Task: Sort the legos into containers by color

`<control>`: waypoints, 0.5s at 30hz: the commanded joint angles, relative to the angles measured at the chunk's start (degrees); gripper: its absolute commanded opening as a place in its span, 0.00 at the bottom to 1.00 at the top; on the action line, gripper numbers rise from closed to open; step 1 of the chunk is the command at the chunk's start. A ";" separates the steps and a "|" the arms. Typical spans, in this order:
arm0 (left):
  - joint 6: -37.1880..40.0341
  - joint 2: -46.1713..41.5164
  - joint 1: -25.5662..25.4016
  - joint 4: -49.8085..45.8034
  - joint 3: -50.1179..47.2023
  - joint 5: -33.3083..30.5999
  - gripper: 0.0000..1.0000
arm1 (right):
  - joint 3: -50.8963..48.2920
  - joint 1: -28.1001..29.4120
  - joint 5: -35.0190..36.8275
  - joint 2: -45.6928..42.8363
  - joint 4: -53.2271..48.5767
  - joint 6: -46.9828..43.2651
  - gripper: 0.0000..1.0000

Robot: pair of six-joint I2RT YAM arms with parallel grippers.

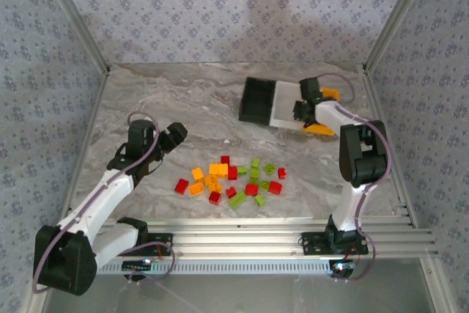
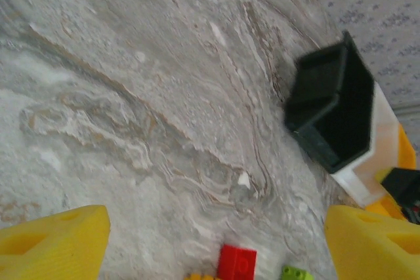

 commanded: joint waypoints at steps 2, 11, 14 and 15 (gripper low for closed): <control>-1.92 -5.55 -1.37 -3.33 -1.90 -0.18 0.85 | -1.46 9.97 3.88 -2.27 -0.21 8.42 0.00; -1.05 -16.55 -1.92 -11.79 -3.06 -2.35 0.87 | 3.90 23.66 11.05 2.72 -6.68 15.72 0.00; -1.05 -19.30 -1.94 -13.35 -3.65 -2.58 0.87 | 4.37 26.10 12.87 2.76 -7.16 16.53 0.00; -1.10 -20.18 -1.93 -13.62 -3.85 -2.66 0.88 | 4.65 26.82 13.37 2.72 -7.63 16.73 0.00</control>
